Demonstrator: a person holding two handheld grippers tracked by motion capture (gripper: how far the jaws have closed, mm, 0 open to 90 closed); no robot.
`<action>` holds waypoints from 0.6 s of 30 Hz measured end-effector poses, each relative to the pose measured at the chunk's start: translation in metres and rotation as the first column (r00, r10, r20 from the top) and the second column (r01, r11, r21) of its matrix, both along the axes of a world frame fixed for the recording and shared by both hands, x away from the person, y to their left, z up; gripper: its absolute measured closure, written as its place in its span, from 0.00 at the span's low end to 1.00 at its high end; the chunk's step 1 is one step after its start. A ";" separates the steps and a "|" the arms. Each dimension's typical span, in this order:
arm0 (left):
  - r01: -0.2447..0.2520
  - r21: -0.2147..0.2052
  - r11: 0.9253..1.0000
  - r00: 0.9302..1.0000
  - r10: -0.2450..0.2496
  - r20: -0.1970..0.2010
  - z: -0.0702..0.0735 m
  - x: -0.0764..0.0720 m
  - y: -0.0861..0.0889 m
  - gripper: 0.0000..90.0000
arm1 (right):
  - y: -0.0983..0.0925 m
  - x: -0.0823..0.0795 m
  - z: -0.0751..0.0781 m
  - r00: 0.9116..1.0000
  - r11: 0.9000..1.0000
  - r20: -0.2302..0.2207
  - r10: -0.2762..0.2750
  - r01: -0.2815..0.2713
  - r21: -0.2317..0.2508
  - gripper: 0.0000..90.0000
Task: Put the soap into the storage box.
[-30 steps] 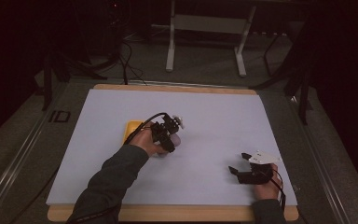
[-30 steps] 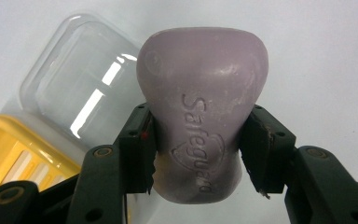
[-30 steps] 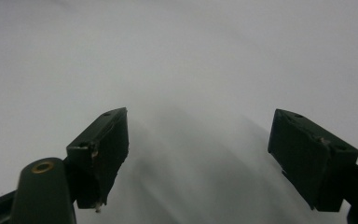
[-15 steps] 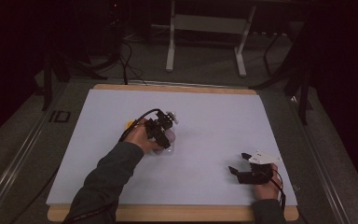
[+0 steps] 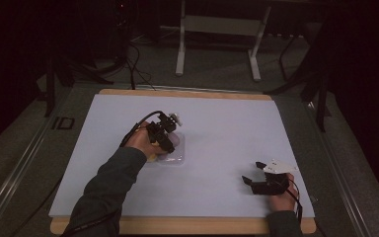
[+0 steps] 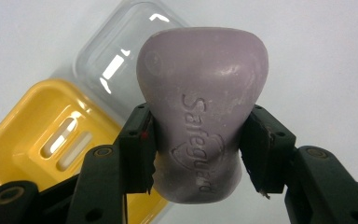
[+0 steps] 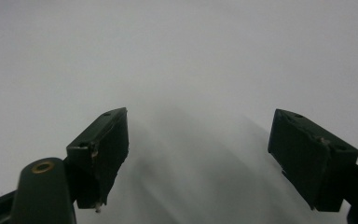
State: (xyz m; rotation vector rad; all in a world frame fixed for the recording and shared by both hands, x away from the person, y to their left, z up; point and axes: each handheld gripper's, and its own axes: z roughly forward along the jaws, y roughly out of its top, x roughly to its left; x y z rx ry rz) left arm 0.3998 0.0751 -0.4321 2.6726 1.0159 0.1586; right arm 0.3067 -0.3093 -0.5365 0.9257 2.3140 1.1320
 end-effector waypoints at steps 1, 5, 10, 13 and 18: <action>0.001 0.003 1.000 1.000 -0.001 -0.001 0.000 0.001 0.001 0.55 | 0.000 0.000 0.000 1.000 1.000 0.001 0.000 0.000 0.000 0.22; -0.015 0.001 1.000 1.000 0.015 -0.004 -0.001 0.003 0.006 0.55 | 0.000 0.000 0.000 1.000 1.000 0.001 0.000 0.000 0.001 0.22; -0.032 -0.002 0.999 0.999 0.032 -0.006 0.000 0.006 0.012 0.55 | 0.000 0.000 0.000 1.000 1.000 0.001 0.000 0.000 0.001 0.22; -0.042 0.001 0.999 0.999 0.042 -0.005 0.000 0.007 0.017 0.55 | 0.000 0.000 0.000 1.000 1.000 0.001 0.000 0.000 0.000 0.22; -0.066 -0.003 0.998 0.998 0.066 -0.005 0.000 0.009 0.025 0.55 | 0.000 0.000 0.000 1.000 1.000 0.002 0.000 0.000 -0.001 0.22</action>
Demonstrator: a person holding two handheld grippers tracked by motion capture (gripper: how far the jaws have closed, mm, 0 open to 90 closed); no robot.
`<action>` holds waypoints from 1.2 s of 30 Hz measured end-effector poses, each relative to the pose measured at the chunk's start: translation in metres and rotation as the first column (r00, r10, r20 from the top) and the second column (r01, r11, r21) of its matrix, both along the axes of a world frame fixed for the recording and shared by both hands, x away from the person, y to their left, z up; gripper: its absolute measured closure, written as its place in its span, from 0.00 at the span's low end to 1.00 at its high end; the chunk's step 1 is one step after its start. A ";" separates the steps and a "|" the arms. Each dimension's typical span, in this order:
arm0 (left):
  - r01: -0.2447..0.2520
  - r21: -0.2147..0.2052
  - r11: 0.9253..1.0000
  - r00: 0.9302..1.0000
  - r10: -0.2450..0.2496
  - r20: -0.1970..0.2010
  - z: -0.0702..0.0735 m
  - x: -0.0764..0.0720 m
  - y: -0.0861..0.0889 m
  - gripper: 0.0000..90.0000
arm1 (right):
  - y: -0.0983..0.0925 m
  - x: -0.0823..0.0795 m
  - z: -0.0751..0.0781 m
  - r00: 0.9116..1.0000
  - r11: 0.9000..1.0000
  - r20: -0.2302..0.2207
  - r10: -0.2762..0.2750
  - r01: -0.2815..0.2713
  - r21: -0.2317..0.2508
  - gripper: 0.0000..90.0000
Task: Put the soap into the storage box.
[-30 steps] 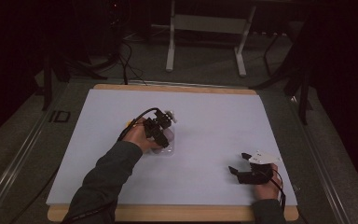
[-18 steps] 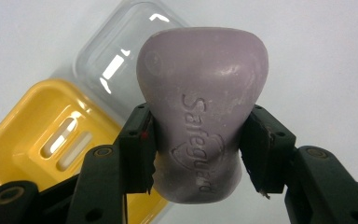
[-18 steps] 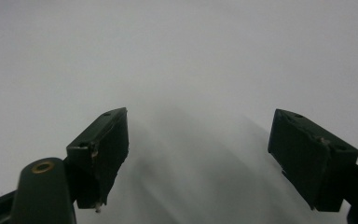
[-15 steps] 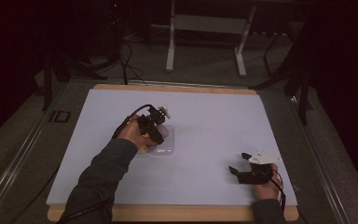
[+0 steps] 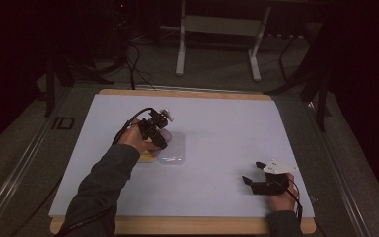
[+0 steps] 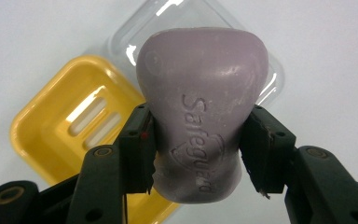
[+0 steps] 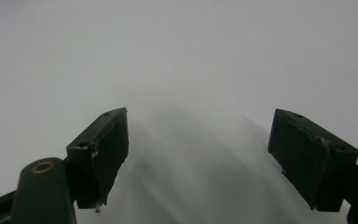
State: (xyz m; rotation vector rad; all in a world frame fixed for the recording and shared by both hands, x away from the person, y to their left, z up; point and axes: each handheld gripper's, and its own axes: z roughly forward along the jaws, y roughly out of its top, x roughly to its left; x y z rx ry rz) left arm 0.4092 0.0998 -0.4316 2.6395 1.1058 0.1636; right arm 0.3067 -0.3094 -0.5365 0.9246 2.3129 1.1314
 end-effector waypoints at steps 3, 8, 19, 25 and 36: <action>-0.019 -0.002 1.000 1.000 0.019 -0.004 0.001 0.002 0.006 0.55 | 0.000 0.000 0.000 1.000 1.000 0.000 0.000 0.000 0.001 0.22; -0.045 0.000 0.999 0.999 0.045 -0.004 0.000 0.007 0.016 0.55 | 0.000 0.000 0.000 1.000 1.000 0.000 0.000 0.000 0.001 0.22; -0.113 0.016 0.993 0.993 0.113 -0.026 -0.009 0.014 0.031 0.55 | 0.000 0.000 0.000 1.000 1.000 0.001 0.000 0.000 0.000 0.22; -0.141 0.026 0.990 0.988 0.143 -0.053 -0.020 0.018 0.040 0.55 | 0.000 0.000 0.000 1.000 1.000 0.002 -0.001 0.001 -0.002 0.22; -0.179 0.042 0.983 0.979 0.182 -0.090 -0.041 0.029 0.041 0.55 | 0.001 0.000 0.000 1.000 1.000 0.003 -0.001 0.001 -0.007 0.22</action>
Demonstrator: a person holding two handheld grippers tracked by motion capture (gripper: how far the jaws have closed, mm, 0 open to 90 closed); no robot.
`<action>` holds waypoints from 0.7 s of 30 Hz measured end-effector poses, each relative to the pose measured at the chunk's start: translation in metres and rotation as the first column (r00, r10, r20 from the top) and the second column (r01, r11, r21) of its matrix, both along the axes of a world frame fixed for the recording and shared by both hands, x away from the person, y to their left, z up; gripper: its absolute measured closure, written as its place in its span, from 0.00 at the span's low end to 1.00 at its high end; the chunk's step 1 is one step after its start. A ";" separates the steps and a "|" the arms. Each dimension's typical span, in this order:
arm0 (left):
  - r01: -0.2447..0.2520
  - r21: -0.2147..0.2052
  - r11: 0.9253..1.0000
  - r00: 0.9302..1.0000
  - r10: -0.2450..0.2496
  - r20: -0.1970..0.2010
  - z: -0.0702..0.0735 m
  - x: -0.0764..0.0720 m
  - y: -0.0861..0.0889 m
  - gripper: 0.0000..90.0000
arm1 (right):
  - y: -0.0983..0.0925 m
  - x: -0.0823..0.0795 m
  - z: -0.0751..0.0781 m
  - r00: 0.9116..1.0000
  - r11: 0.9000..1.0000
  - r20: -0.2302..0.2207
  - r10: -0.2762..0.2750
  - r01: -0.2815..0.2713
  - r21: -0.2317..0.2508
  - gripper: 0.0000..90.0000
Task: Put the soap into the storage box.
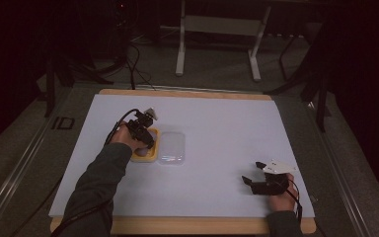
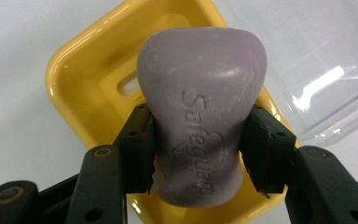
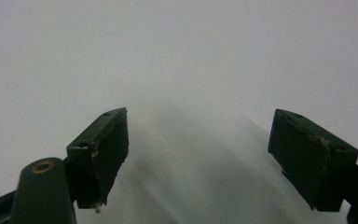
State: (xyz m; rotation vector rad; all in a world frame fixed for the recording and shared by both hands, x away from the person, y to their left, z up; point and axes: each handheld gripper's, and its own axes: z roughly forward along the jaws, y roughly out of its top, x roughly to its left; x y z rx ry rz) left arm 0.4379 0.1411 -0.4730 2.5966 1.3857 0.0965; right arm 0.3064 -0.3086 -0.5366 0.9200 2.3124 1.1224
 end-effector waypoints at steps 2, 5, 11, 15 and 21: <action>-0.008 -0.002 1.000 1.000 0.008 -0.008 -0.003 0.002 0.001 0.55 | 0.000 0.000 0.000 1.000 1.000 0.000 0.000 0.000 0.002 0.22; -0.031 -0.007 0.999 0.999 0.031 -0.004 -0.003 0.003 0.006 0.48 | 0.000 0.000 0.000 1.000 1.000 -0.001 0.000 0.000 0.002 0.22; -0.050 -0.044 0.998 0.997 0.052 0.048 0.005 -0.002 0.013 0.38 | 0.000 0.000 0.000 1.000 1.000 0.000 0.001 -0.001 -0.002 0.22; -0.054 -0.051 0.997 0.995 0.058 0.086 0.012 -0.005 0.015 0.36 | 0.000 0.000 0.000 1.000 1.000 0.000 0.000 0.000 -0.003 0.22; -0.033 -0.046 0.998 0.988 0.040 0.148 0.022 -0.014 0.016 0.34 | 0.002 0.001 -0.001 1.000 1.000 -0.010 -0.005 0.005 -0.017 0.22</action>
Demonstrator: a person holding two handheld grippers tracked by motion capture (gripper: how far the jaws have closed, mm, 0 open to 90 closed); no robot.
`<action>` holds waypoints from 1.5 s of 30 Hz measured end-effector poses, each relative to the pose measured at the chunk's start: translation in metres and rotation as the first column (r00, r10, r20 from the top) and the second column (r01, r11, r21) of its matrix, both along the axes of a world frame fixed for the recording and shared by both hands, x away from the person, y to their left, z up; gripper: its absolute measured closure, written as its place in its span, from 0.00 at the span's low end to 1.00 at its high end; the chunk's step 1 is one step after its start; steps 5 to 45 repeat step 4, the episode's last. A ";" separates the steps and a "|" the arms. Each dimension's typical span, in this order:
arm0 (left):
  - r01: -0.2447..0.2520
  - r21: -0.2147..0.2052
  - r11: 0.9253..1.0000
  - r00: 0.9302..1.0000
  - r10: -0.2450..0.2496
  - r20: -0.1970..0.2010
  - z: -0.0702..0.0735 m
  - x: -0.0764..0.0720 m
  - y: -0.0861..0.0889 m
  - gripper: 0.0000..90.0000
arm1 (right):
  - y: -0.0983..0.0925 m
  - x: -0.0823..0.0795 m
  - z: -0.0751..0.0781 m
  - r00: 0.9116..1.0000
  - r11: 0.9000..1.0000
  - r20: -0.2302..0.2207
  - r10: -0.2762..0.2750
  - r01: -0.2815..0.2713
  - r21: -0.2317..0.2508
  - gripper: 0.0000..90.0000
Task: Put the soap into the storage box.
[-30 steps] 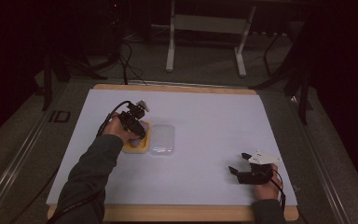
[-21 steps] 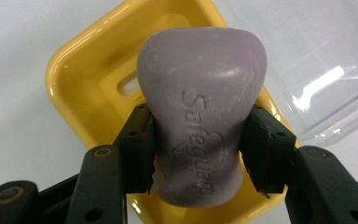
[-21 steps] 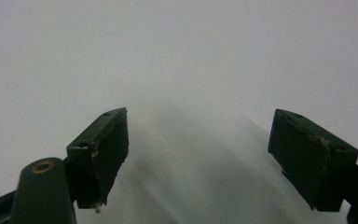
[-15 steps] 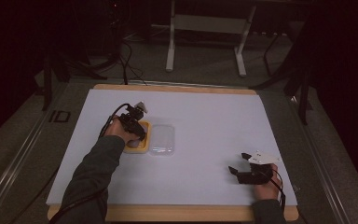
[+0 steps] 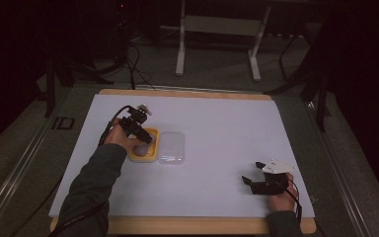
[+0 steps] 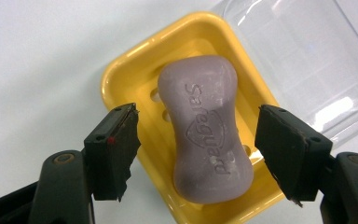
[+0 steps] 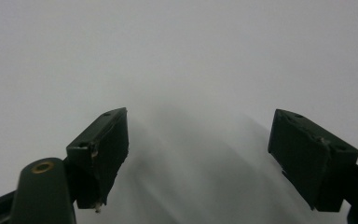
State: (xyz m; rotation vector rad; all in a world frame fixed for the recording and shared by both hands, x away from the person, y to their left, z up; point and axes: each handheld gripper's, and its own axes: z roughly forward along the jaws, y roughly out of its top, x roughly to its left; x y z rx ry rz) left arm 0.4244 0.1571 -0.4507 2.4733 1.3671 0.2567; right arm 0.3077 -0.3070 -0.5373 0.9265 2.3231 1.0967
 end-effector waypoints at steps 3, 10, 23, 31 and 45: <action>0.002 -0.011 1.000 0.999 -0.001 0.041 0.001 -0.008 0.001 0.34 | 0.001 0.001 0.000 1.000 1.000 -0.007 0.001 -0.001 -0.011 0.21; 0.001 -0.022 1.000 0.999 0.000 0.053 0.001 -0.011 0.001 0.34 | 0.001 0.001 0.000 1.000 1.000 -0.012 -0.003 0.003 -0.012 0.20; 0.001 -0.022 1.000 0.999 0.000 0.053 0.001 -0.011 0.001 0.34 | 0.001 0.001 0.000 1.000 1.000 -0.012 -0.003 0.003 -0.012 0.20; 0.001 -0.022 1.000 0.999 0.000 0.053 0.001 -0.011 0.001 0.34 | 0.001 0.001 0.000 1.000 1.000 -0.012 -0.003 0.003 -0.012 0.20; 0.001 -0.022 1.000 0.999 0.000 0.053 0.001 -0.011 0.001 0.34 | 0.001 0.001 0.000 1.000 1.000 -0.012 -0.003 0.003 -0.012 0.20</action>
